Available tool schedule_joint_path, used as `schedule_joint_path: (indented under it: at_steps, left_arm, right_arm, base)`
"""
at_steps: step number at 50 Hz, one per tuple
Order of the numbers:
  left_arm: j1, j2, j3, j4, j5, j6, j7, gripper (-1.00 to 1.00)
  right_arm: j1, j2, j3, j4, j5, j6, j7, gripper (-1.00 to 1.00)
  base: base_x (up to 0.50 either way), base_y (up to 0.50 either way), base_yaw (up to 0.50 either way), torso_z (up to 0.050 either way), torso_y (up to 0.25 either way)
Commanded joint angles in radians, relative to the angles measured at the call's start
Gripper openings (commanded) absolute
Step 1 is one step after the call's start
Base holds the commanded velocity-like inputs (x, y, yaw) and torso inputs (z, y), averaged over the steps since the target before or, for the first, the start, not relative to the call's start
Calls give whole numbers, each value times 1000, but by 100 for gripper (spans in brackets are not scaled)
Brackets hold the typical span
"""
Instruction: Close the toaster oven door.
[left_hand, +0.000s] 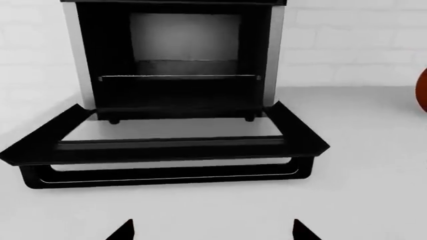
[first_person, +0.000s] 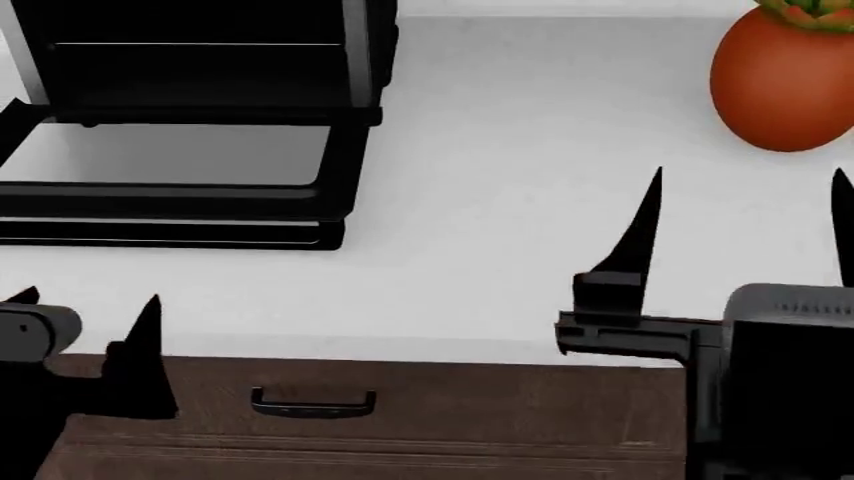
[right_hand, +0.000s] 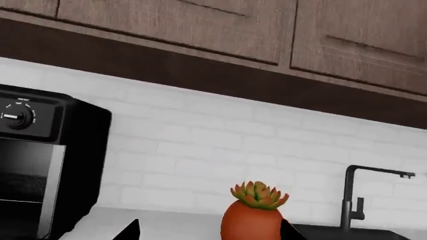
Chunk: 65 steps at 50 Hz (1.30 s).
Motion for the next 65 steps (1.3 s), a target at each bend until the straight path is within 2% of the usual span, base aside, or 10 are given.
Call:
schedule_joint_path:
  at_steps: [1, 6, 7, 12, 16, 29, 65]
  left_arm:
    - [-179, -71, 4, 20, -52, -194, 14, 100]
    - [-218, -82, 2, 18, -60, -221, 16, 100]
    - [-228, -82, 0, 16, -62, -225, 15, 100]
    - [-260, -87, -4, 11, -64, -234, 13, 100]
    - [-278, -90, -8, 13, -69, -243, 11, 100]
    - [-282, -94, -4, 39, -80, -262, 6, 100]
    - [-273, -99, 8, 42, -91, -254, 1, 100]
  right_arm:
    - [269, 91, 122, -263, 103, 368, -31, 100]
    - [420, 134, 210, -356, 233, 528, -11, 100]
    - [449, 169, 222, -356, 307, 539, 37, 100]
    - [557, 407, 308, -356, 893, 520, 458, 100]
    - [629, 483, 288, -355, 1073, 498, 596, 100]
    - [507, 557, 213, -348, 987, 351, 603, 100]
    - [439, 642, 146, -341, 967, 221, 643, 100]
  base:
    - [0, 0, 0, 0, 0]
    - [0, 0, 0, 0, 0]
    - [0, 0, 0, 0, 0]
    - [0, 0, 0, 0, 0]
    - [0, 0, 0, 0, 0]
    - [0, 231, 0, 0, 0]
    - [0, 500, 0, 0, 0]
